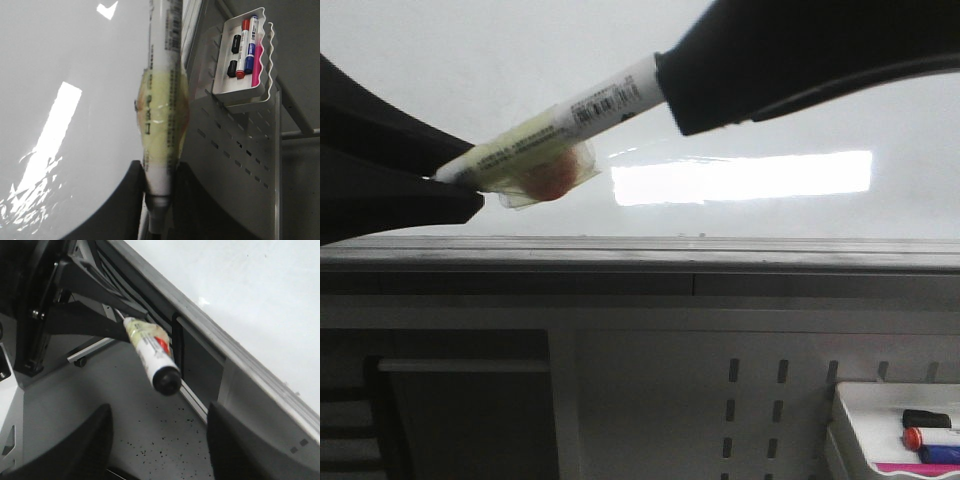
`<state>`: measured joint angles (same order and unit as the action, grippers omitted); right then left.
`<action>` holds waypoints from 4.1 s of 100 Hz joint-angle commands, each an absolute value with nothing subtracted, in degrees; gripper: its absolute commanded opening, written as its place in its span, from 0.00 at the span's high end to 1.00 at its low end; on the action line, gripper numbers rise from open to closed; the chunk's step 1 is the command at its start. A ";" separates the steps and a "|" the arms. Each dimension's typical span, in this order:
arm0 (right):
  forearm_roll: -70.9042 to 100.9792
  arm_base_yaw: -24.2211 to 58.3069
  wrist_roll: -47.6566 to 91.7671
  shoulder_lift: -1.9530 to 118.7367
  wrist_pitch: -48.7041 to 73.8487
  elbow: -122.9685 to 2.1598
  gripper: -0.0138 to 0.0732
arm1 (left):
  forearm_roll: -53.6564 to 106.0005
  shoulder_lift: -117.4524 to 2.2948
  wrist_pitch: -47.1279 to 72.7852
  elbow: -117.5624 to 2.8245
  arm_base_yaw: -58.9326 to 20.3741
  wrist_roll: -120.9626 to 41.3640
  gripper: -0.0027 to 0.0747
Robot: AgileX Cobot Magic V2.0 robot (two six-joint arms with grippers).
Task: Write number 4 on whiteboard
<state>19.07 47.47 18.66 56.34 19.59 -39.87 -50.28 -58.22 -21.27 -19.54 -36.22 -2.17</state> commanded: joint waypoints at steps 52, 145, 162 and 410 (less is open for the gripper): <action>18.65 51.39 21.22 67.07 15.13 -49.18 0.49 | -49.11 -57.37 -28.28 -20.76 -36.65 -1.82 0.99; 18.23 45.63 21.00 70.10 19.23 -55.67 0.92 | -23.62 -47.96 -7.39 -20.76 -36.40 1.21 0.40; 18.15 40.11 21.00 74.84 21.40 -62.81 0.92 | -18.71 -42.72 -6.81 -20.76 -36.32 1.21 0.40; 15.08 45.32 21.23 80.72 45.87 -73.23 0.92 | -27.19 -61.56 -19.36 -22.57 -39.91 1.21 0.40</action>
<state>14.87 43.94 20.84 82.91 47.10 -70.82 -27.56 -58.86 -13.14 -19.90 -39.50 0.68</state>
